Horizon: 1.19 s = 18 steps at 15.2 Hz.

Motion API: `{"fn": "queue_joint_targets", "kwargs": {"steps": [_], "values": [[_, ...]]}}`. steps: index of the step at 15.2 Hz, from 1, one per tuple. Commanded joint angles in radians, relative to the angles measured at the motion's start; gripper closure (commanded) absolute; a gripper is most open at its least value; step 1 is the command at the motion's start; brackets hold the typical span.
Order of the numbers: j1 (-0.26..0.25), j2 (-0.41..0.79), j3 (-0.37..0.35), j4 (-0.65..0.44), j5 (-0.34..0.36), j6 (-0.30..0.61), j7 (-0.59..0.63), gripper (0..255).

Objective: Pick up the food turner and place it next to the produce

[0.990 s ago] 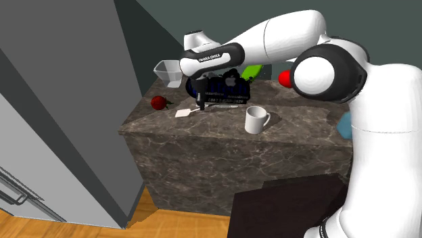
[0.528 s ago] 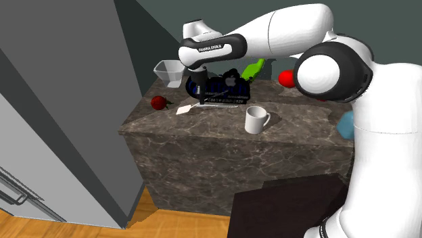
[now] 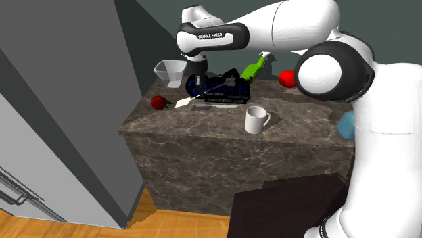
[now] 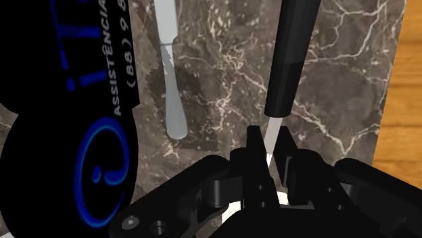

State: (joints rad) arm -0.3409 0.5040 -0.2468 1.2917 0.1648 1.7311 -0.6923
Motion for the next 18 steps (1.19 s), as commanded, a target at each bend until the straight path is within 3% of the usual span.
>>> {"fn": "queue_joint_targets", "kwargs": {"steps": [1, 6, 11, 18], "values": [[-0.003, 0.001, -0.001, -0.029, 0.000, -0.029, -0.001, 255], [-0.009, 0.007, -0.001, -0.101, 0.000, -0.094, -0.006, 255], [0.086, -0.169, 0.012, 0.162, -0.038, 0.002, -0.089, 255], [0.191, -0.354, 0.057, 0.415, -0.080, 0.083, -0.231, 255]]}}
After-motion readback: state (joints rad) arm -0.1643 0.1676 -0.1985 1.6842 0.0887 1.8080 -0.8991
